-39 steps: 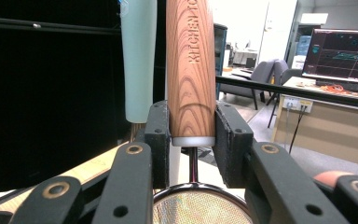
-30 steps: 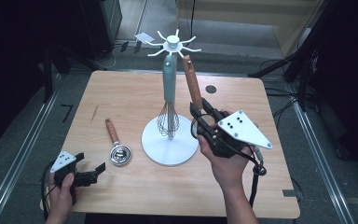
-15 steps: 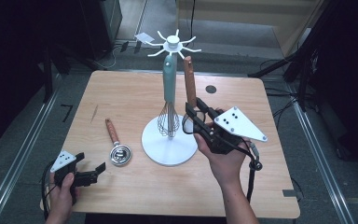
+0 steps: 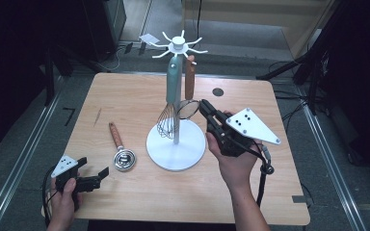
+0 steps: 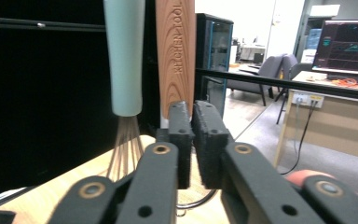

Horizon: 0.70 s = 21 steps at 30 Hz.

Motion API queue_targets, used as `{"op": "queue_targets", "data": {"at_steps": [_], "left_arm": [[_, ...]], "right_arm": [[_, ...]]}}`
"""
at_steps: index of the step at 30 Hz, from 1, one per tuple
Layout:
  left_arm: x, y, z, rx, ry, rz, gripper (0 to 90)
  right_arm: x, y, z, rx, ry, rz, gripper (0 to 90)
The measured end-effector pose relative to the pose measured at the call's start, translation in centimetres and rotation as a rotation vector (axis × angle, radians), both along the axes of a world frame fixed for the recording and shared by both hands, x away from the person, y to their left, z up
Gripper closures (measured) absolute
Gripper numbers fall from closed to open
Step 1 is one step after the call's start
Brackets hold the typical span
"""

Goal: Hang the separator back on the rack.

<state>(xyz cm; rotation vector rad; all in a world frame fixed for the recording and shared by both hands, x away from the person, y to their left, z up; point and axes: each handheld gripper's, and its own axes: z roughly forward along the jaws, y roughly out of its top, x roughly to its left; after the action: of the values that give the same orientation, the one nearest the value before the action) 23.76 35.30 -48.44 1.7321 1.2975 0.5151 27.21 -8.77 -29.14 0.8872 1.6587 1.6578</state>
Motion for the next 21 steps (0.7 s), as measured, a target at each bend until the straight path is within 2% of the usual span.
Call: {"op": "queue_targets", "data": {"at_steps": [6,11,15,21], "left_arm": [[0.0,0.0,0.0,0.0,0.0,-0.001,0.0],[0.0,0.0,0.0,-0.001,0.0,-0.001,0.0],[0.0,0.0,0.0,-0.001,0.002,0.001,0.0],[0.0,0.0,0.0,-0.002,0.002,0.002,0.0]], "right_arm": [[0.7,0.2,0.1,0.0,0.015,-0.017,90.0],[1.0,0.7,0.8,-0.007,-0.026,-0.036,90.0],[1.9,0.7,1.4,-0.011,-0.064,-0.059,90.0],[3.0,0.9,1.4,0.0,-0.057,-0.048,90.0]]}}
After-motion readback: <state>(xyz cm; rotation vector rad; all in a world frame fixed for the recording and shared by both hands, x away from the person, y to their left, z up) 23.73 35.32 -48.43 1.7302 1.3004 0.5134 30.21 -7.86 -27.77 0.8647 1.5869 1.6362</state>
